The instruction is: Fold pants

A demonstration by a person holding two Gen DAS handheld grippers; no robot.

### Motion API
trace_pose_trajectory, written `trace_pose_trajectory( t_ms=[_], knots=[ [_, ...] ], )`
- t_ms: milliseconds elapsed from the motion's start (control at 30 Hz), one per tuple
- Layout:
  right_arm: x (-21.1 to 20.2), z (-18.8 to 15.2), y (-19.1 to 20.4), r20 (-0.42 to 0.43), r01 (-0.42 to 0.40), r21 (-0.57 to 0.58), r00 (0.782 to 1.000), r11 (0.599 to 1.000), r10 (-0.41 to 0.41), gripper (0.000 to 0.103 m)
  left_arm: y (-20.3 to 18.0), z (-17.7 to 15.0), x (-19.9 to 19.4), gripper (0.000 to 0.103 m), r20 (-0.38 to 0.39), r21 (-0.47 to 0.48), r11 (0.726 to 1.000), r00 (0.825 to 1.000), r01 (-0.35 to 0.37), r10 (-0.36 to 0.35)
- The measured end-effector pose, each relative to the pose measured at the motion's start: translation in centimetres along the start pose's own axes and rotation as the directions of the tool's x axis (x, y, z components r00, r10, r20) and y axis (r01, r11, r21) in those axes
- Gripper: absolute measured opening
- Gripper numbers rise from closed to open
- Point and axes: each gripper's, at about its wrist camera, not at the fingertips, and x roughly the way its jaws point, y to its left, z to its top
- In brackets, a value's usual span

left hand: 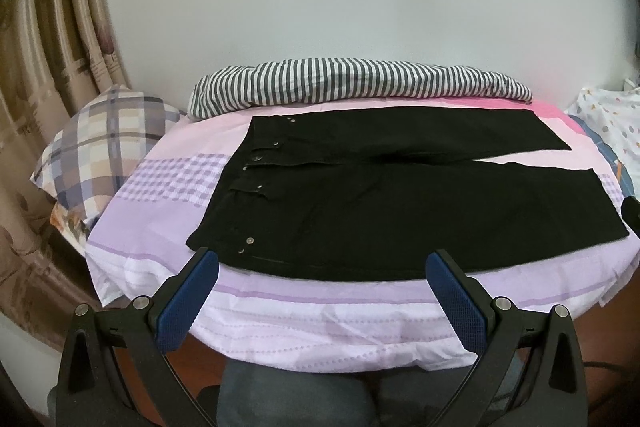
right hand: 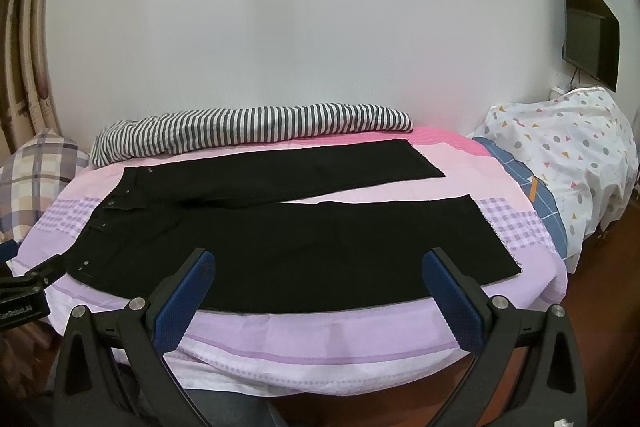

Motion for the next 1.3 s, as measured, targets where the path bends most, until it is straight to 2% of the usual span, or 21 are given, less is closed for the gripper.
trace_pose_trajectory(
  t_ms=[700,833,1067,1300],
  knots=[
    [-0.4,0.0,-0.3,0.011,0.020,0.016,1.000,1.000,-0.021,0.103,0.7,-0.4,0.5,0.103,-0.040,-0.054,0.998,0.999,-0.026,0.024],
    [-0.3,0.0,-0.5,0.011,0.020,0.018,1.000,1.000,-0.020,0.103,0.7,-0.4,0.6,0.103,-0.038,-0.049,0.999,0.999,-0.015,0.014],
    [-0.2,0.0,-0.6,0.013,0.021,0.019,1.000,1.000,-0.022,0.103,-0.3,-0.6,0.1,0.103,-0.004,-0.006,0.998,0.998,0.059,-0.059],
    [-0.3,0.0,-0.8,0.022,0.026,0.023,0.999,0.999,-0.026,0.103,-1.1,-0.7,-0.2,0.103,0.009,0.022,0.998,0.998,0.063,-0.063]
  ],
)
